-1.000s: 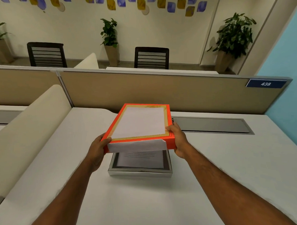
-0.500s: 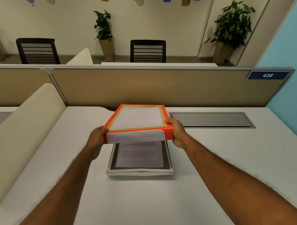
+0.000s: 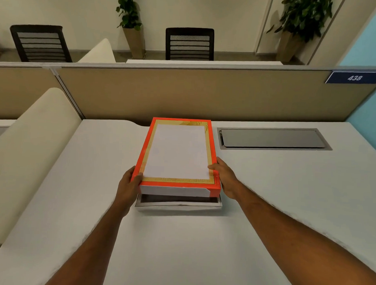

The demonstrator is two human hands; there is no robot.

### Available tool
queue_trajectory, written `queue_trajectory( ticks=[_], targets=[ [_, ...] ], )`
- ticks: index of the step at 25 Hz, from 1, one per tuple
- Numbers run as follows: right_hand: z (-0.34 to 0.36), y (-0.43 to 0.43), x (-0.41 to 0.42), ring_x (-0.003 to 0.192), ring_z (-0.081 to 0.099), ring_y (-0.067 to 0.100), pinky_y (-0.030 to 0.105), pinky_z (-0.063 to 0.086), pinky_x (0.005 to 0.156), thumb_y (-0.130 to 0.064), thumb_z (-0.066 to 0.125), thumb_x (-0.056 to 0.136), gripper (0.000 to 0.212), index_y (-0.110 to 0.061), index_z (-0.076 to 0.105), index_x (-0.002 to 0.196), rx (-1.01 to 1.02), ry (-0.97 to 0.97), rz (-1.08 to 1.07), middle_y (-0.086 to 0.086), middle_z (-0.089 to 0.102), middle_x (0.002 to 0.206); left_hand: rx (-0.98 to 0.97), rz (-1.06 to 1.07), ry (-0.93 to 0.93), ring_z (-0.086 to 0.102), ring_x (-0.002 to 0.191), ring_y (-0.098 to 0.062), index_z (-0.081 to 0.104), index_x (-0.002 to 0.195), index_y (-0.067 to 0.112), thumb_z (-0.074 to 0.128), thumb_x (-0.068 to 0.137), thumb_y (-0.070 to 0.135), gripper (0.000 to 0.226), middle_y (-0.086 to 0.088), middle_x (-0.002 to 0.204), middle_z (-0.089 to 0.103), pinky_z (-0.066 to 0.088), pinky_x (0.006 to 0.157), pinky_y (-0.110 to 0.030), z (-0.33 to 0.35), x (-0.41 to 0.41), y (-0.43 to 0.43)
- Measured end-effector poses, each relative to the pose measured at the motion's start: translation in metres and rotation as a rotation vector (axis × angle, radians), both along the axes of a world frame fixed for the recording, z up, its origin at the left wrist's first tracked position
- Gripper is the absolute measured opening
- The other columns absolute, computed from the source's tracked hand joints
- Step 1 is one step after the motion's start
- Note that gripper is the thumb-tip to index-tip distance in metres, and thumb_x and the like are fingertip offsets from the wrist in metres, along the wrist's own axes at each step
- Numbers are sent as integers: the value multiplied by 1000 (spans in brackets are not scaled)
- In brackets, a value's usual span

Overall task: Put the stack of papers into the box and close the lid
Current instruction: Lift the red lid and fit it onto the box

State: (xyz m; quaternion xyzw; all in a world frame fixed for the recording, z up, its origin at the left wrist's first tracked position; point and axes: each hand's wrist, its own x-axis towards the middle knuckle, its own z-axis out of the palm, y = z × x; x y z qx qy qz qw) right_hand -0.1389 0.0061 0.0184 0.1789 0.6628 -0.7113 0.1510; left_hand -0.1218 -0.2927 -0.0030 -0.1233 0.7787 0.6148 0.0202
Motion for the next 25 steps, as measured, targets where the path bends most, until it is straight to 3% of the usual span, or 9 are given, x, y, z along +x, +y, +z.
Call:
queue_trajectory(
  ticks=[5, 9, 13, 19, 25],
  targets=[
    [-18, 2, 18, 119, 60, 35, 51, 53, 98, -15, 49, 99, 45, -17, 43, 144, 98, 33, -23, 10, 57, 138, -30, -31, -32, 59, 104, -20, 38, 143, 21, 46, 99, 33, 45, 2, 124, 53, 56, 73, -28, -20, 29, 2],
    [-25, 3, 28, 112, 64, 31, 42, 59, 89, -16, 53, 98, 47, -19, 44, 143, 141, 64, -38, 7, 59, 135, -66, -30, 3, 56, 110, -19, 38, 145, 23, 46, 99, 34, 48, 4, 129, 52, 50, 85, -30, -29, 42, 1],
    [-33, 1, 34, 108, 66, 30, 42, 60, 86, -20, 53, 98, 44, -22, 44, 141, 186, 92, -64, 6, 59, 135, -86, -58, -4, 55, 111, -18, 37, 145, 22, 46, 99, 34, 48, 6, 129, 51, 49, 88, -33, -30, 46, 2],
    [-38, -5, 30, 122, 58, 29, 43, 53, 97, -35, 56, 97, 63, -22, 29, 151, 427, 113, -57, 3, 49, 147, -126, 3, -29, 58, 105, -21, 47, 138, 15, 46, 98, 41, 49, 1, 123, 56, 49, 79, -30, -22, 21, -2],
    [-59, -7, 40, 130, 53, 31, 43, 48, 103, -33, 62, 93, 74, -18, 23, 154, 533, 192, -8, 6, 45, 151, -228, -17, 56, 56, 103, -19, 44, 139, 14, 51, 97, 33, 47, 3, 121, 54, 46, 86, -29, -45, 29, 9]
  ],
)
